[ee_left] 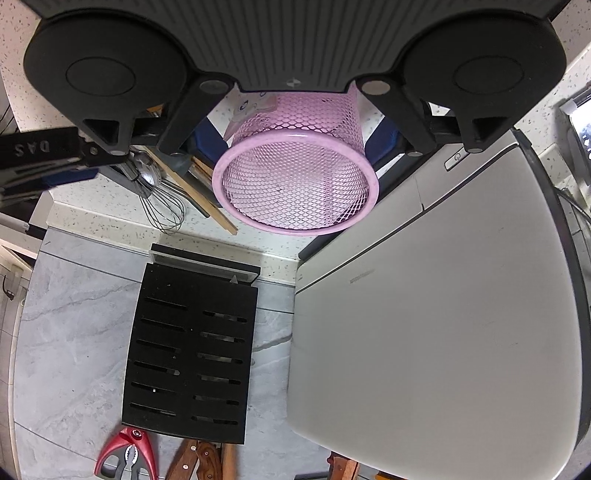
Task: Organize utensils
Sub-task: 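Lower the right gripper onto the grey-handled peeler and grasp it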
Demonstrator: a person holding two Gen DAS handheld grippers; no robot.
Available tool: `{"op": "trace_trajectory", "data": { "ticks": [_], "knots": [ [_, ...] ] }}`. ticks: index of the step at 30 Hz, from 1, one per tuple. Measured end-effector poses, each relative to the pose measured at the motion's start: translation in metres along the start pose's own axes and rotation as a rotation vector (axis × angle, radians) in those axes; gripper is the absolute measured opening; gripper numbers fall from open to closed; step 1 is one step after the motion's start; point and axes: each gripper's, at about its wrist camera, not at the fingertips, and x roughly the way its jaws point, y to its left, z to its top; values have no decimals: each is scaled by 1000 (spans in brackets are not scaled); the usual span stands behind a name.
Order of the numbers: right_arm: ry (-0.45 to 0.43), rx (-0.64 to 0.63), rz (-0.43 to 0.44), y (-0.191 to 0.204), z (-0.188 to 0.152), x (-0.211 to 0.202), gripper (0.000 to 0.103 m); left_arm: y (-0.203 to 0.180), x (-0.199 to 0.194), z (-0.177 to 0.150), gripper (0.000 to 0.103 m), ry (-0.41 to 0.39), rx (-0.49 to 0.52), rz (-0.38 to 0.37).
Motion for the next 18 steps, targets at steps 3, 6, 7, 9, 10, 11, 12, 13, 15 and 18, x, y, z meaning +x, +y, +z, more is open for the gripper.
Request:
{"op": "trace_trajectory", "data": {
  "ticks": [3,6,7,9,10,11,12,13,15,18],
  "knots": [
    [36,-23,28,2,14,12,48,-2,2,2,93,8,16,-26],
    [88,-40,42,6,31,29,42,-5,7,5,93,14,30,-43],
    [105,-42,49,7,36,35,40,-6,8,7,93,17,30,-46],
    [138,-44,67,8,47,47,31,-7,11,8,93,22,31,-49],
    [154,-44,70,9,51,54,29,-8,12,9,93,24,32,-51],
    [170,-49,72,10,56,60,29,-8,12,10,92,26,33,-51],
    [180,-55,74,12,59,66,29,-8,13,10,93,28,33,-52],
    [190,-60,72,13,61,72,29,-8,13,11,92,30,33,-53],
    [210,-73,62,15,66,83,29,-7,14,11,93,34,32,-56],
    [230,-86,52,16,72,97,29,-8,14,12,94,37,39,-55]
  ]
}}
